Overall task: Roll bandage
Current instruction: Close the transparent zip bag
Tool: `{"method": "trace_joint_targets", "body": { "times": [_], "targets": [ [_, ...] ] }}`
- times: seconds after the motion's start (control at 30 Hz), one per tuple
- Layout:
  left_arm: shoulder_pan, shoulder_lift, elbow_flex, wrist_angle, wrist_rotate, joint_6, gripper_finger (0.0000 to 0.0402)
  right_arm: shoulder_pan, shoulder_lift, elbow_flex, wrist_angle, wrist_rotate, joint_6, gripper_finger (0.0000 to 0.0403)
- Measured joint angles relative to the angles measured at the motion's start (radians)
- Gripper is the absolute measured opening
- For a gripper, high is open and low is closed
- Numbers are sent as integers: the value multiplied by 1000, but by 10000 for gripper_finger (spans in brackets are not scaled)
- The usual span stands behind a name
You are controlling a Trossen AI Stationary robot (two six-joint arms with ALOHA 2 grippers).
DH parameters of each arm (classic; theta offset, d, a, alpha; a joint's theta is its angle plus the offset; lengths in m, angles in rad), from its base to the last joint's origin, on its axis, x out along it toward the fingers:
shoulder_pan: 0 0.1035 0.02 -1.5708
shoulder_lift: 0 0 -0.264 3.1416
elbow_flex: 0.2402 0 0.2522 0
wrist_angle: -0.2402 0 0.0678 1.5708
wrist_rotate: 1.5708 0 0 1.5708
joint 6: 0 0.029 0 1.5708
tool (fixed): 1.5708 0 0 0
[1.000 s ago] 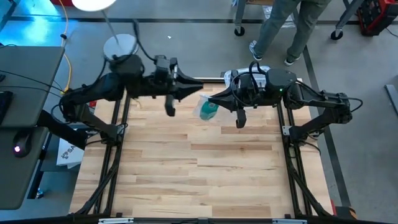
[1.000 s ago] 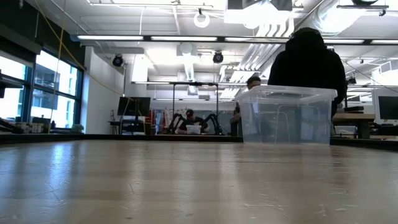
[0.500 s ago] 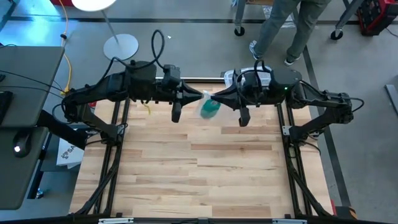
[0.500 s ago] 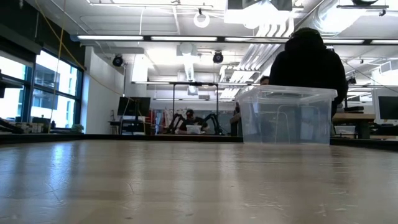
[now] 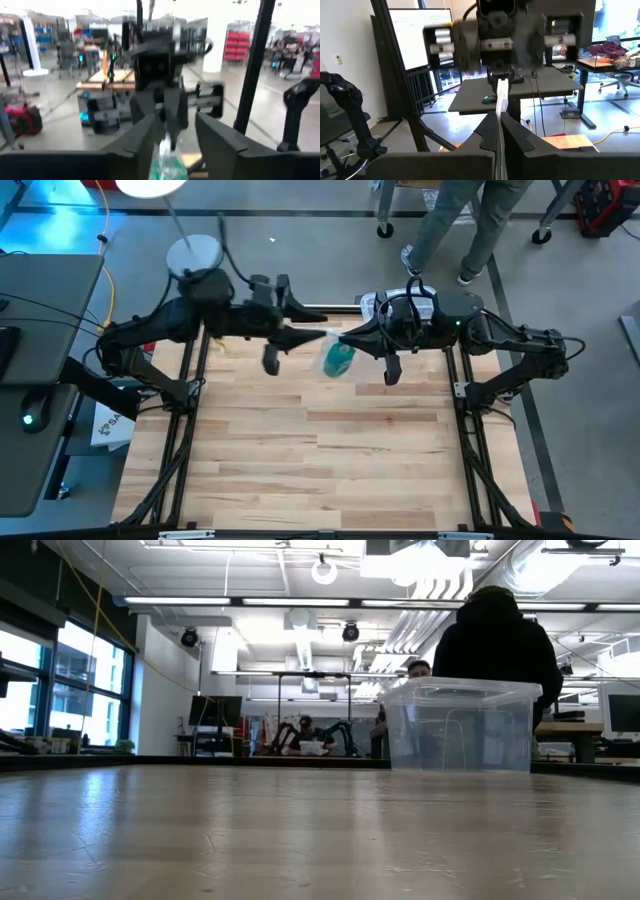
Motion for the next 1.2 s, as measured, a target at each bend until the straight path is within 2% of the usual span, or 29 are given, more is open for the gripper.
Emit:
{"method": "trace_joint_targets", "body": {
  "times": [0.13,0.23,0.33,0.73,0.83,1.2],
  "targets": [
    [0,34,-2,-11,-19,0,176,0,0,0,-1,0,9,0],
    [0,42,-1,-8,-22,0,180,0,0,0,0,0,11,0],
    [-5,45,-1,-9,-22,0,158,0,0,-1,0,0,17,0],
    [-22,45,-1,-23,-49,23,19,0,0,-1,-2,0,19,0],
    [-25,44,0,-36,-55,8,13,0,1,-2,3,0,19,0],
    [-44,47,-12,-44,-84,-3,36,1,-5,-3,49,-3,19,0]
  ]
}}
